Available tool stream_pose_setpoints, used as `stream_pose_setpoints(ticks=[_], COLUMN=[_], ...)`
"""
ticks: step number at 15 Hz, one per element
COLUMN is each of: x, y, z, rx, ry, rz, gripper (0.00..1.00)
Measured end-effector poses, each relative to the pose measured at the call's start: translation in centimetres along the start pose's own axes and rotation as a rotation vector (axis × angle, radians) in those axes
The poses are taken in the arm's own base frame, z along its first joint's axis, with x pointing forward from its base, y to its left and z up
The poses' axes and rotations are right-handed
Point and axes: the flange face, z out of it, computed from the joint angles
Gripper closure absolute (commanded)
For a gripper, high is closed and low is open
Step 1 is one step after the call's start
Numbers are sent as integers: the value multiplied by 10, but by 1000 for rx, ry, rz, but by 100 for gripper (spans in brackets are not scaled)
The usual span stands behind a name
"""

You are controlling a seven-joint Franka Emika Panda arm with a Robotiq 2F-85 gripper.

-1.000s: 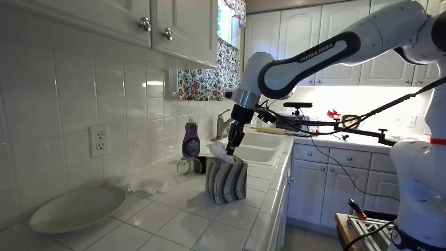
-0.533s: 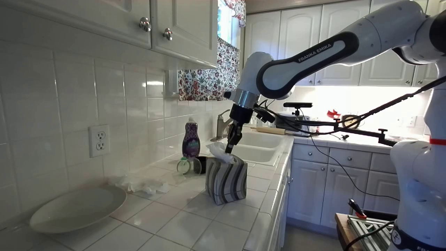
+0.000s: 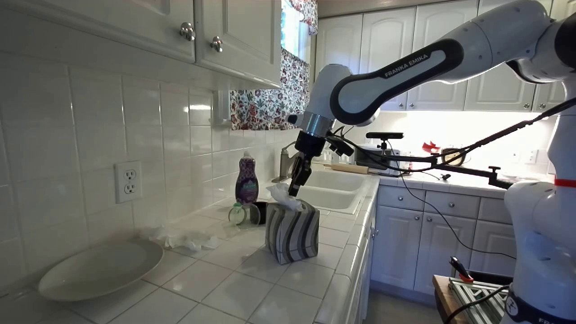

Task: Remove one piece of tissue from the tissue box

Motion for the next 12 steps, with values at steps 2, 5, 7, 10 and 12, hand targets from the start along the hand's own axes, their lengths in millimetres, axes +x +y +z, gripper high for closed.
stream_pose_setpoints(ticks=[2,5,7,10,12], x=[2,5,8,11,14], y=[1,5,8,11,12], z=[-3,-4,0,10,17], rx=[-4,-9,-10,-8,-6], ry=[6,9,5,-9,-17], rz=[1,3,6,13,15], gripper=[31,9,0,25,29])
